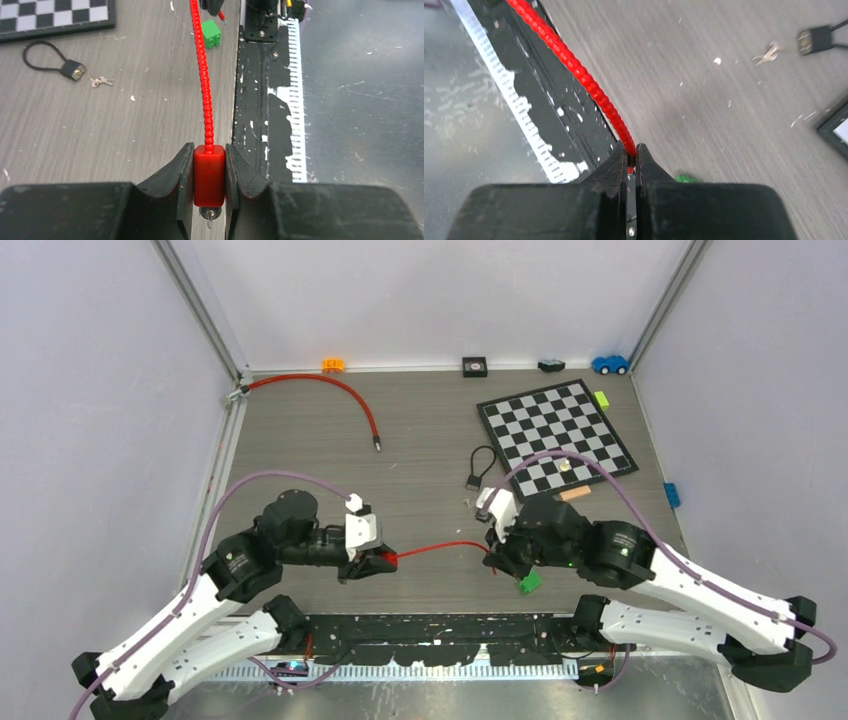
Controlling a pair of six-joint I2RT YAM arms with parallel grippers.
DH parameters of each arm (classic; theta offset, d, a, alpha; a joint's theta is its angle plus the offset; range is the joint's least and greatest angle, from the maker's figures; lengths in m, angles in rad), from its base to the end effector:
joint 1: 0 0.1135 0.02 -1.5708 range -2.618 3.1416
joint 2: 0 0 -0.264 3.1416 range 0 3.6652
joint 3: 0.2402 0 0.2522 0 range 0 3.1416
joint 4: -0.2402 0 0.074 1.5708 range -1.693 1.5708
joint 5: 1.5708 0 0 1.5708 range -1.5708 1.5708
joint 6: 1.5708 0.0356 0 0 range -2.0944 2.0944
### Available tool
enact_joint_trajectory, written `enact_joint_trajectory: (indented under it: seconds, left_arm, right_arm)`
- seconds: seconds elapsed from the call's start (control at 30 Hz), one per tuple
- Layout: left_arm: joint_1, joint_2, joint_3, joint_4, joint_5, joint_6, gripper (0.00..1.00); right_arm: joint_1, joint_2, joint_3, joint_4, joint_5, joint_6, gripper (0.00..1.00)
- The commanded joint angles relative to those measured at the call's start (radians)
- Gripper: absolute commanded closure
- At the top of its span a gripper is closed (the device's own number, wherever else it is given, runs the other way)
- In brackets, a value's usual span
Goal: Lock with the key
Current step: Lock the lock.
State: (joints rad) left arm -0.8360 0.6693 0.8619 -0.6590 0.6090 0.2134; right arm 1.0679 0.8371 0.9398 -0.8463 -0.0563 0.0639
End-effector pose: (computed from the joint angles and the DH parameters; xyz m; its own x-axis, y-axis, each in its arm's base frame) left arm 0.0748 -0.1131 0.3367 -0.0932 0.3622 -0.9274 0.9934 0.0963 -0.0622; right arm 0.0760 0.1424 0.3202 -0.3827 -0.5635 -0.7321 -0.8721 0.4819 0.0850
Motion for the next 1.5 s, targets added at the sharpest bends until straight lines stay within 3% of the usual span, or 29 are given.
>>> enact_joint_trajectory:
  seconds: [0.0, 0.1, 0.27, 0.37, 0.57, 0.73, 0.87, 1.07, 1.47]
  left_arm:
    - [-0.003, -0.105, -0.082, 0.197, -0.027, -0.022, 1.00]
    - [-0.003, -0.199, -0.166, 0.336, -0.045, -0.045, 1.00]
    - [-0.003, -0.313, -0.295, 0.511, -0.072, -0.112, 1.00]
    - [-0.003, -0.343, -0.331, 0.567, -0.085, -0.137, 1.00]
    - [-0.003, -0.415, -0.391, 0.642, -0.066, -0.150, 1.00]
    - [-0.003, -0.480, -0.409, 0.652, -0.117, -0.149, 1.00]
    - [-0.003, -0.512, -0.421, 0.653, -0.138, -0.154, 1.00]
    - [-0.003, -0.536, -0.453, 0.736, -0.146, -0.182, 1.00]
    - [-0.003, -0.572, -0.440, 0.699, -0.152, -0.165, 1.00]
  right_arm:
    - [0.002, -0.122, 0.034, 0.178, 0.096, 0.044, 0.99]
    - [0.001, -0.181, -0.014, 0.426, 0.038, 0.111, 0.99]
    - [0.003, -0.188, -0.186, 1.034, -0.075, 0.220, 0.99]
    - [0.018, -0.108, -0.196, 1.215, -0.070, 0.234, 0.99]
    - [0.124, 0.047, -0.117, 1.282, 0.016, 0.143, 0.99]
    - [0.251, 0.087, -0.078, 1.261, 0.117, -0.002, 0.99]
    - [0.297, 0.092, -0.087, 1.296, 0.136, -0.016, 0.99]
    - [0.333, 0.121, -0.102, 1.362, 0.159, -0.008, 0.99]
    - [0.337, 0.177, -0.104, 1.346, 0.185, -0.014, 0.99]
